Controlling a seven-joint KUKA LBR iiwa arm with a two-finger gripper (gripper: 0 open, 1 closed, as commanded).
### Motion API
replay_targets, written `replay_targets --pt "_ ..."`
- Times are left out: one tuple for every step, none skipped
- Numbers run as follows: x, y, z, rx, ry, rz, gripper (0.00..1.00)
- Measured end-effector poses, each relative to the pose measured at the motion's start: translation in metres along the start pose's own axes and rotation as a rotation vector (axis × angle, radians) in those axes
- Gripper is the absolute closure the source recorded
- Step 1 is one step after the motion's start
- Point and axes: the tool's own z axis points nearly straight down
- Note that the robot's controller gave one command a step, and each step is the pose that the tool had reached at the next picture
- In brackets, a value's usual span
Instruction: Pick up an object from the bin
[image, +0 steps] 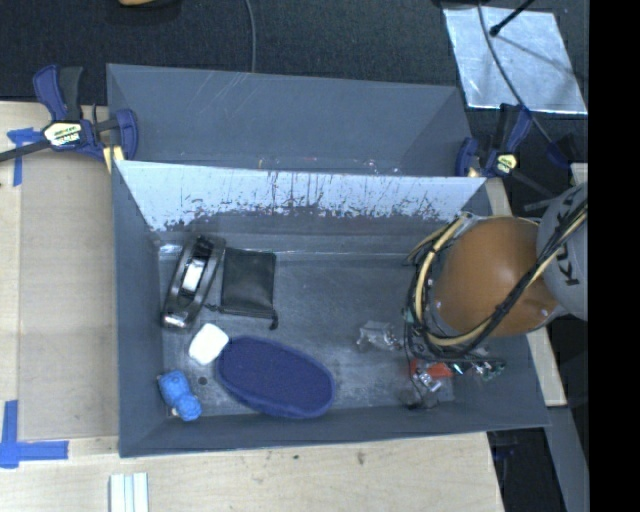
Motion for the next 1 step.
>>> replay_targets --pt "0.0000 0.0000 0.0000 0.000 0.000 0.000 0.00"
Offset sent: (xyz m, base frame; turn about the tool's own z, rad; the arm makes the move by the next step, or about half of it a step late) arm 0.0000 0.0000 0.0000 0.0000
